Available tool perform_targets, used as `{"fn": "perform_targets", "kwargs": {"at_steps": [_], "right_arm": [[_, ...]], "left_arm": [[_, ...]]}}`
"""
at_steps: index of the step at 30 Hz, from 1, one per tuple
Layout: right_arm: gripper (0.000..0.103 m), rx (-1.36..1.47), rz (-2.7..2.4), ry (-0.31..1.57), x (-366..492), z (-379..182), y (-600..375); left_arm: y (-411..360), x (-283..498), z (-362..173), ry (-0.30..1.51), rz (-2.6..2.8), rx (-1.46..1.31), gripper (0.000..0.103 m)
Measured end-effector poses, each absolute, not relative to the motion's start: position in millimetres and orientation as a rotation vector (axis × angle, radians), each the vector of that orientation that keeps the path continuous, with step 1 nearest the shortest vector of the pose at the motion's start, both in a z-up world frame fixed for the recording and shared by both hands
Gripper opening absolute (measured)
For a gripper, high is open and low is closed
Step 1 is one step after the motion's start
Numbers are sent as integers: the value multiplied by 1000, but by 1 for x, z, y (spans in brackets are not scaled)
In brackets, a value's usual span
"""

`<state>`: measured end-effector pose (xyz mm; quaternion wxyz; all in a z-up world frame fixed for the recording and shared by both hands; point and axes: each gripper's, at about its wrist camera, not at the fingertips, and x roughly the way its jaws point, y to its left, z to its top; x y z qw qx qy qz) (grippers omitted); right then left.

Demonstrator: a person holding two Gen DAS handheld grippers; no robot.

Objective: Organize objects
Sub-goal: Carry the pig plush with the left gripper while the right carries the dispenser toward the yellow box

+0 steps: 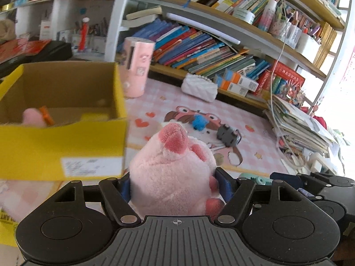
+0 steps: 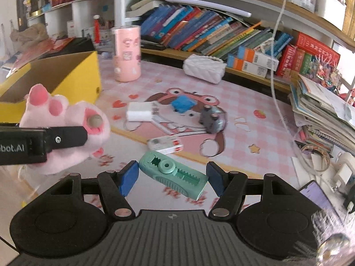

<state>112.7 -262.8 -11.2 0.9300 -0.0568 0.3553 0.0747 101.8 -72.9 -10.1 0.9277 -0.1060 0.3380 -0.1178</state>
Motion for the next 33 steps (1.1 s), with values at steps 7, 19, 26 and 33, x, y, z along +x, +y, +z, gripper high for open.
{"fn": "perform_targets", "kwargs": {"at_steps": [7,19,26,33], "right_arm": [[65,-128,202,732,86,-7,-223],[65,-123,273,755,48,-8,-166],[65,-118,284,760,34,-9,-148],[65,-110,280,764,24,-11,-137]], "left_arm": [[-31,67,-9,709,-172,-246,72],[22,25,-3,697,-114,-271,72],[37,11,-2,691,-109,-271,72],[50,3,-3,686,-111,-272,72]]}}
